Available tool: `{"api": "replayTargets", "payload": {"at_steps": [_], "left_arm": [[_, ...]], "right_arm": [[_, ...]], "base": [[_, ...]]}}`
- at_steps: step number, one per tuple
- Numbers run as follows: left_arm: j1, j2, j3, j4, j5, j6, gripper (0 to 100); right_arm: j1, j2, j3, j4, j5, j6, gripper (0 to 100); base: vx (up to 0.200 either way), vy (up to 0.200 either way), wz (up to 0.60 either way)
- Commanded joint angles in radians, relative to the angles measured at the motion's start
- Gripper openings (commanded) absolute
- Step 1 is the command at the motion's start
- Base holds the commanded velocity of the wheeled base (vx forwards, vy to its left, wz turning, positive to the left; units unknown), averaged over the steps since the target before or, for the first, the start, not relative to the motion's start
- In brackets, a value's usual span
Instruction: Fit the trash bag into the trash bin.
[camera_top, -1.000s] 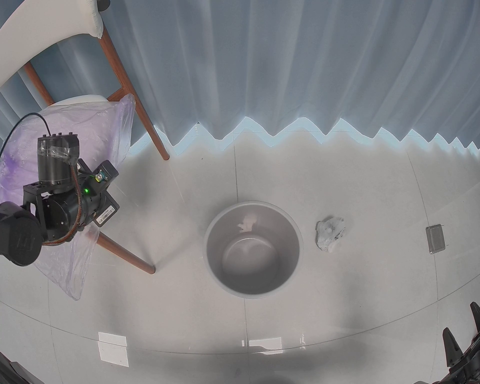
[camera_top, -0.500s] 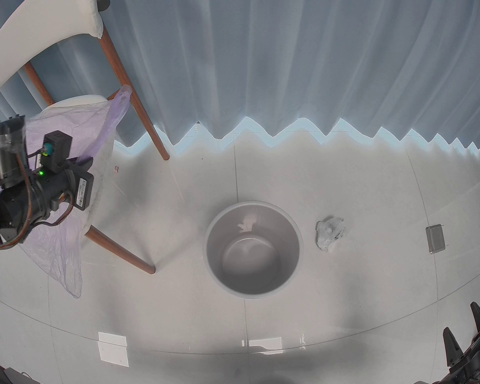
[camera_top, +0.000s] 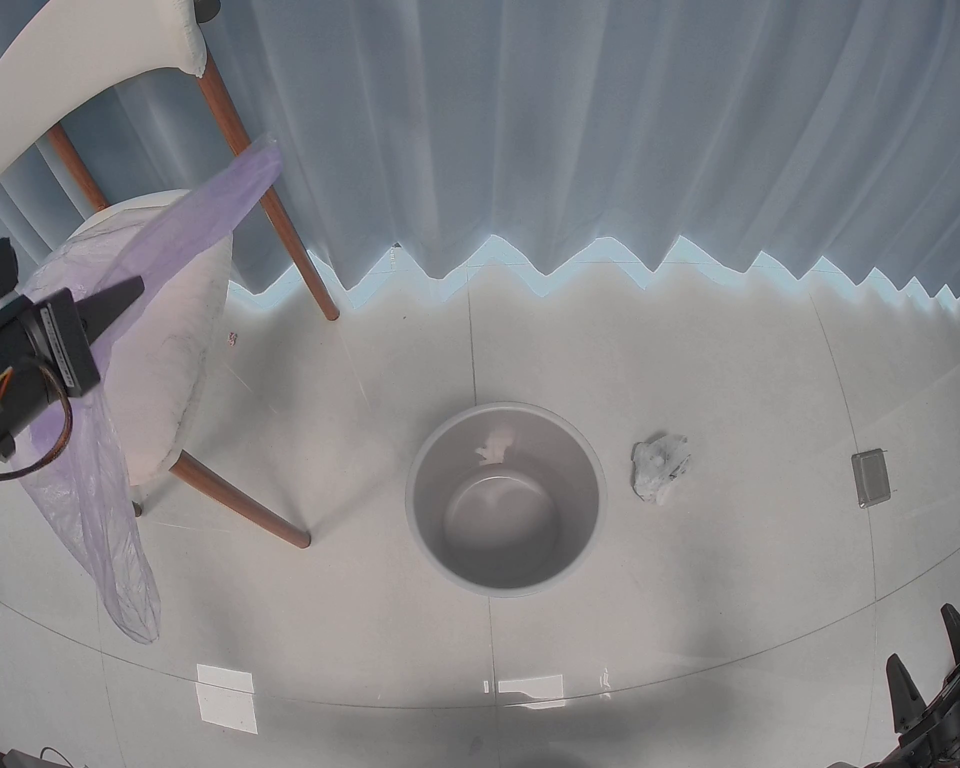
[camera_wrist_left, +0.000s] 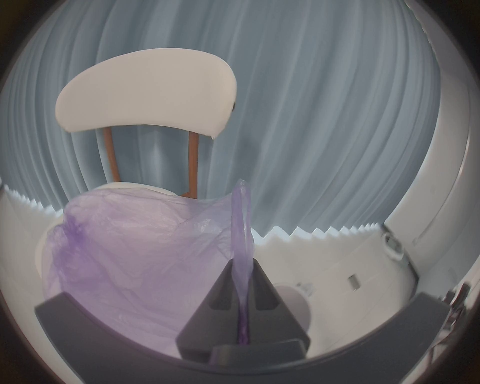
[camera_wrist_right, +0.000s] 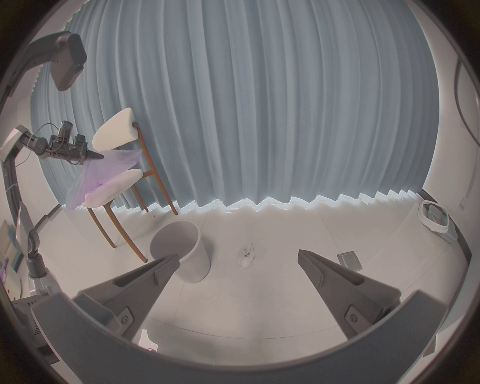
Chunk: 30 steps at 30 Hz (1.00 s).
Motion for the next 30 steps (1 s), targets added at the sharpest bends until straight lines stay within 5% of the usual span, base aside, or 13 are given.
{"api": "replayTargets", "payload": {"at_steps": [1,10,11,13,16,20,30], "left_arm": [[-0.049,-0.051,-0.018,-0.052,-0.019,-0.083,0],[-0.247,-0.056,-0.037,-0.085,-0.022,-0.207,0],[-0.339,-0.062,-0.034,-0.084,-0.025,-0.228,0],[-0.391,-0.068,-0.020,-0.084,-0.053,-0.231,0],[-0.410,-0.081,0.014,-0.084,-0.120,-0.238,0],[-0.401,-0.090,0.035,-0.084,-0.304,-0.259,0],[-0.410,-0.018,0.018,-0.084,-0.435,-0.271,0]], "right_arm": [[0.001,-0.017,0.018,-0.001,0.000,-0.001,100],[0.001,-0.017,0.018,-0.001,0.000,-0.001,100],[0.001,-0.017,0.018,-0.001,0.000,-0.001,100],[0.001,-0.017,0.018,-0.001,0.000,-0.001,100],[0.001,-0.017,0.018,-0.001,0.000,-0.001,100],[0.001,-0.017,0.018,-0.001,0.000,0.001,100],[0.001,-0.017,0.018,-0.001,-0.002,0.001,100]], "base": [[0.000,0.000,0.00],[0.000,0.000,0.00],[0.000,0.000,0.00],[0.000,0.000,0.00],[0.000,0.000,0.00],[0.000,0.000,0.00],[0.000,0.000,0.00]]}}
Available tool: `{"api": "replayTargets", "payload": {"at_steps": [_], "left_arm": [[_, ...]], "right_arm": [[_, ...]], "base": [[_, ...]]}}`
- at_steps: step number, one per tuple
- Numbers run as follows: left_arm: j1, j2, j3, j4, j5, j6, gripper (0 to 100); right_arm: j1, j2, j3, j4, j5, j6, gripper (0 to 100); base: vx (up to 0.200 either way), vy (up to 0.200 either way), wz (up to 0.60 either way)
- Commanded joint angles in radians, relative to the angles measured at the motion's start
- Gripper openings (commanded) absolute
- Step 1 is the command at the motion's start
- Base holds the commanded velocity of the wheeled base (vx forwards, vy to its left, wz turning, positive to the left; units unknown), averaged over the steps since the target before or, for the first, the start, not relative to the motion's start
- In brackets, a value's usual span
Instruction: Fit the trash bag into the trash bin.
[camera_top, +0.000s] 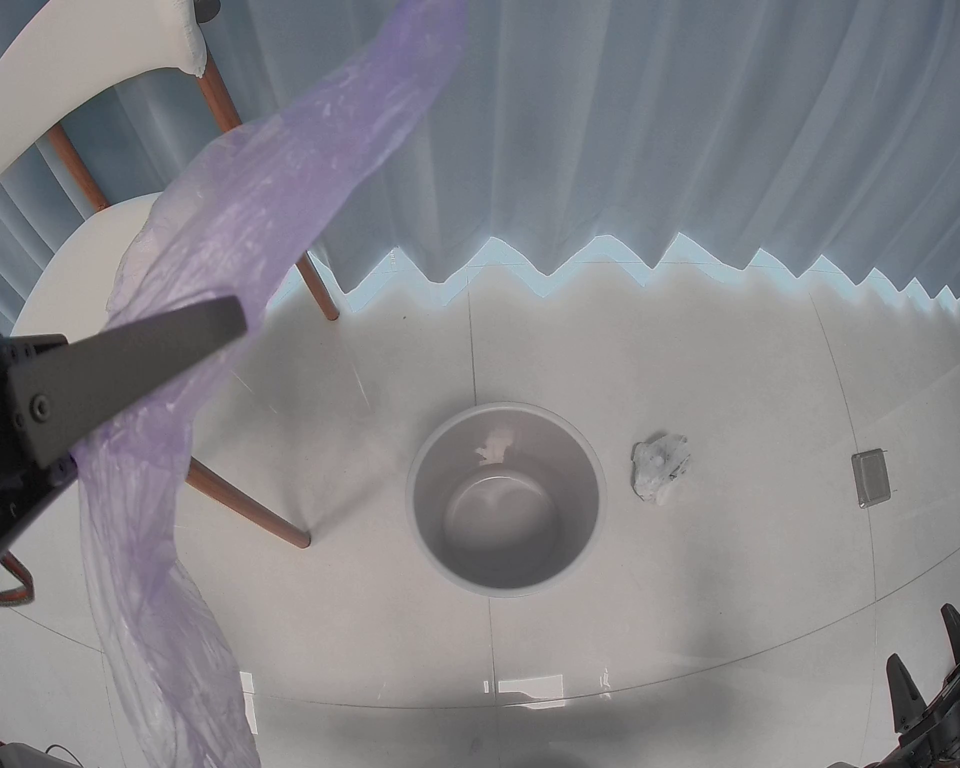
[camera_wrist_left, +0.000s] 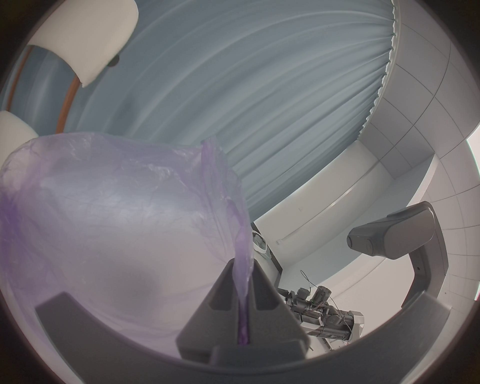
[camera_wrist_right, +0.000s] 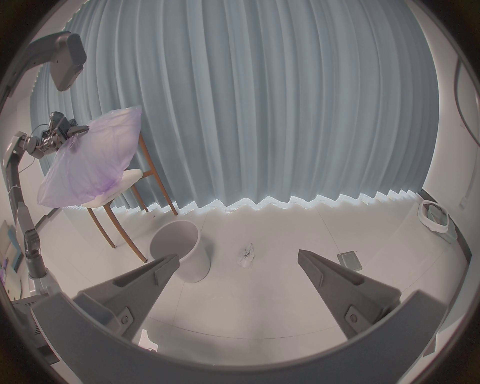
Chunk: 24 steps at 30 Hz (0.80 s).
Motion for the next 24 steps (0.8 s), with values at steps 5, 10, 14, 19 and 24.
{"api": "replayTargets", "payload": {"at_steps": [5,10,14,19,24], "left_arm": [[-0.010,0.100,-0.074,-0.004,-0.062,-0.003,0],[-0.081,0.150,-0.138,-0.005,-0.096,-0.088,0],[-0.115,0.198,-0.149,-0.005,-0.096,-0.097,0],[-0.115,0.247,-0.152,-0.021,-0.099,-0.095,0],[-0.096,0.307,-0.152,-0.077,-0.108,-0.094,0]], "right_arm": [[0.002,-0.017,0.018,-0.001,0.000,0.000,100],[0.000,-0.017,0.018,-0.001,0.000,0.001,100],[0.000,-0.017,0.018,-0.001,-0.001,0.006,100],[0.000,-0.017,0.018,-0.001,-0.010,0.017,100],[0.000,-0.017,0.018,-0.001,-0.012,0.018,100]], "base": [[0.000,0.000,0.00],[0.000,0.000,0.00],[0.000,0.000,0.00],[0.000,0.000,0.00],[0.000,0.000,0.00]]}}
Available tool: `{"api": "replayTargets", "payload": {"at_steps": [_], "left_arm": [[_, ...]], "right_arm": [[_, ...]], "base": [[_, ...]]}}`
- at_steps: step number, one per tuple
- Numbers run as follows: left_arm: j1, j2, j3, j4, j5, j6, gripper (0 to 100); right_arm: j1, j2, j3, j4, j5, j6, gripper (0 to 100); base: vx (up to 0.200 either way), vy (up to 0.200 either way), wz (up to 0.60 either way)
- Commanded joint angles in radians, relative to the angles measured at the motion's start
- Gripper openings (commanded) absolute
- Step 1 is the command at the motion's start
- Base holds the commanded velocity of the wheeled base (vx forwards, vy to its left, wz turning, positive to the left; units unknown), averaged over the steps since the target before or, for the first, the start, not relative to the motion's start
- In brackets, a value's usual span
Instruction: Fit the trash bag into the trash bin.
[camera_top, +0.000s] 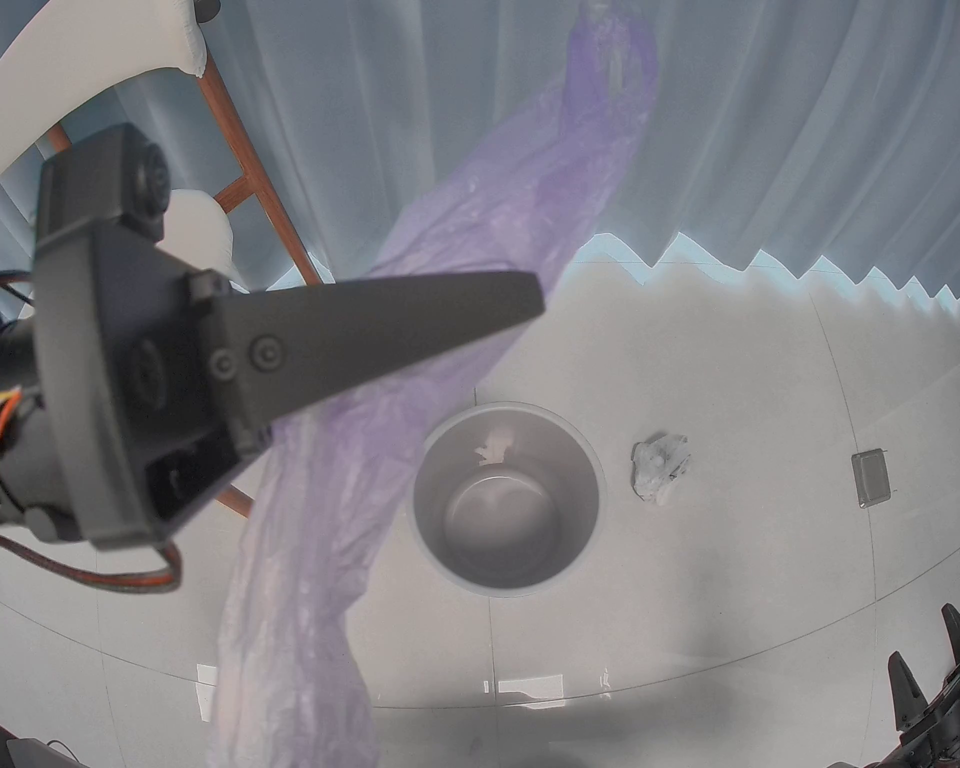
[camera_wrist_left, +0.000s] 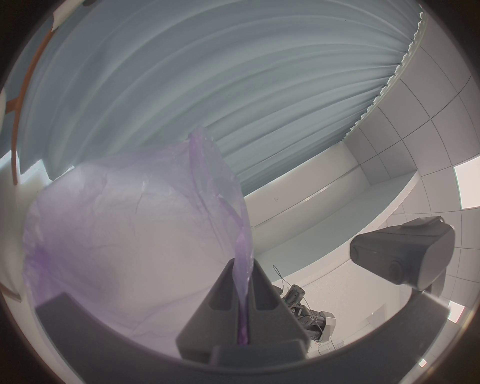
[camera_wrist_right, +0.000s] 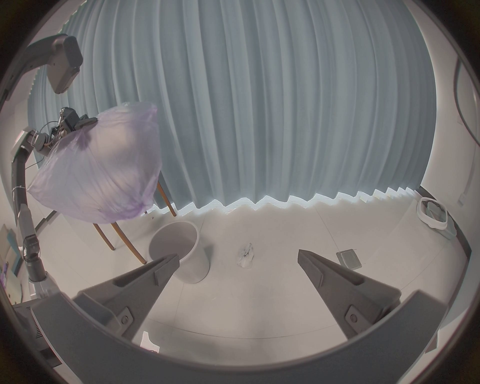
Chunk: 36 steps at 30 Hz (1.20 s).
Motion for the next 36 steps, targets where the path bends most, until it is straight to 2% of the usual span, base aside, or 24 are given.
{"api": "replayTargets", "payload": {"at_steps": [1,5,14,19,24,31,36], "left_arm": [[0.042,0.098,-0.002,-0.052,-0.015,0.002,0],[0.092,0.141,0.002,-0.117,-0.068,0.008,0],[0.195,0.161,0.029,-0.123,-0.127,0.009,0],[0.221,0.176,0.081,-0.132,-0.128,0.049,0],[0.239,0.214,0.153,-0.210,-0.140,0.126,0],[0.279,0.314,0.158,-0.373,-0.153,0.126,0],[0.307,0.325,0.130,-0.371,-0.187,0.121,0]], "right_arm": [[0.000,-0.017,0.018,-0.001,-0.001,0.001,100],[0.000,-0.017,0.018,-0.001,-0.001,0.001,100],[0.000,-0.017,0.018,-0.001,-0.001,-0.002,100],[0.000,-0.017,0.018,-0.001,-0.001,0.000,100],[0.000,-0.017,0.018,-0.001,-0.001,-0.002,100],[0.000,-0.017,0.018,-0.001,-0.001,0.000,100],[0.002,-0.017,0.018,-0.001,-0.001,0.000,100]], "base": [[0.000,0.000,0.00],[0.000,0.000,0.00],[0.000,0.000,0.00],[0.000,0.000,0.00],[0.000,0.000,0.00],[0.000,0.000,0.00],[0.000,0.000,0.00]]}}
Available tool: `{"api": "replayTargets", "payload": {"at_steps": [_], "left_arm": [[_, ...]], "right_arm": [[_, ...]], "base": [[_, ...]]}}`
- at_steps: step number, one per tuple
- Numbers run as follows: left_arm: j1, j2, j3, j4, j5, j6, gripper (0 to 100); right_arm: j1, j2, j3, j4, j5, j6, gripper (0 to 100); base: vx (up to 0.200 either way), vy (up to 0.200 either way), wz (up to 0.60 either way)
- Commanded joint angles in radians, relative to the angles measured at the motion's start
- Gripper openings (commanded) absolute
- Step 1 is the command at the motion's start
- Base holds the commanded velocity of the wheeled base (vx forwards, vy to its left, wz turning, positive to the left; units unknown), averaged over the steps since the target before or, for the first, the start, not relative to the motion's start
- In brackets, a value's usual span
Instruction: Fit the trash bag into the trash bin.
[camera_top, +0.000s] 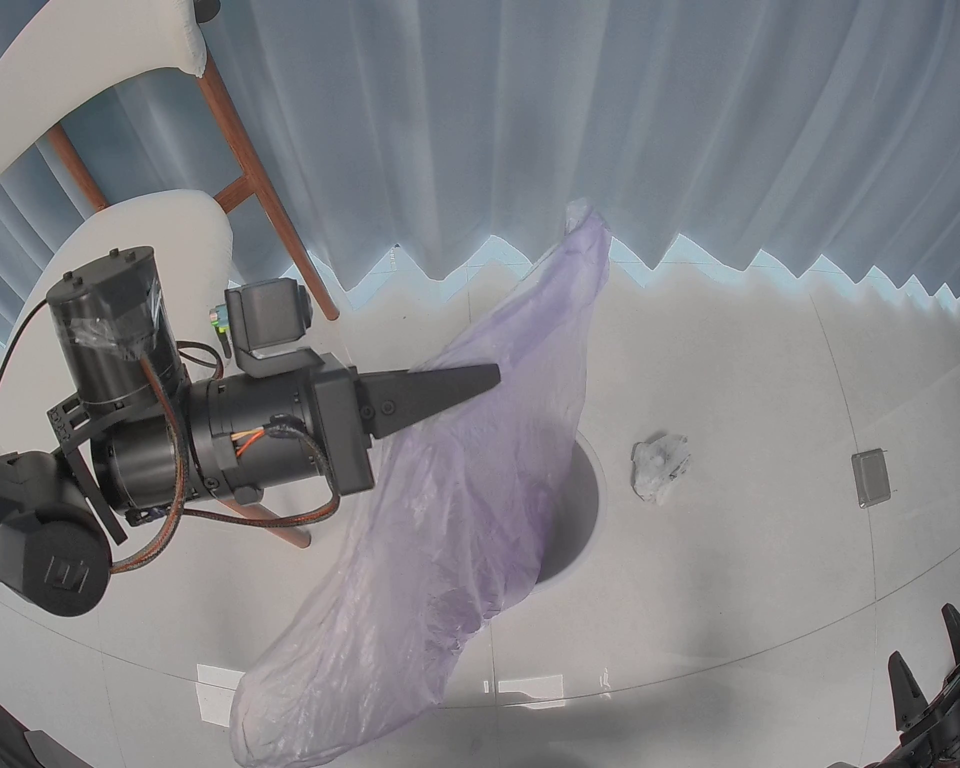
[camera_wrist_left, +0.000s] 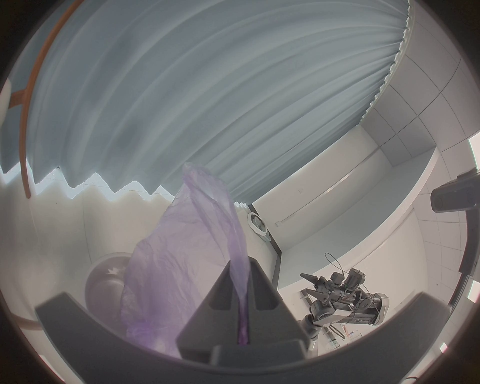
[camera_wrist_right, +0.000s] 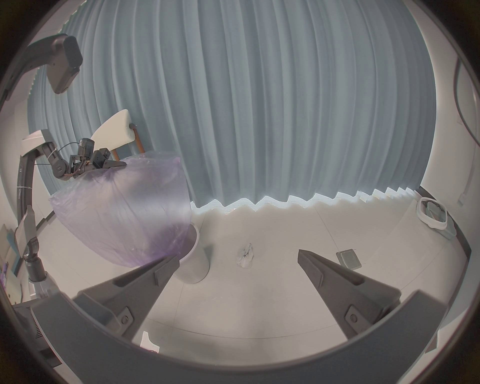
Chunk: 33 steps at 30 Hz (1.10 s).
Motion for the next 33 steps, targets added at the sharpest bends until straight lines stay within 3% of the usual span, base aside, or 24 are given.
{"api": "replayTargets", "payload": {"at_steps": [1,16,19,24,33], "left_arm": [[0.027,0.040,-0.027,-0.001,-0.026,-0.004,0],[0.016,0.035,-0.105,0.091,-0.035,-0.003,0],[-0.001,0.030,-0.072,0.080,-0.023,-0.001,0],[-0.050,-0.002,0.043,0.076,0.083,0.000,0],[-0.059,0.007,0.112,0.064,0.082,0.062,0]], "right_arm": [[0.001,-0.017,0.018,0.000,0.000,0.001,100],[0.001,-0.017,0.018,0.000,0.000,0.002,100],[0.001,-0.017,0.018,0.000,0.000,0.002,100],[0.001,-0.017,0.015,0.004,0.005,-0.005,100],[0.001,-0.017,0.016,0.004,0.019,-0.025,100]], "base": [[0.000,0.000,0.00],[0.200,0.000,0.00],[0.000,0.000,0.00],[0.000,0.000,0.00],[0.000,0.000,0.00]]}}
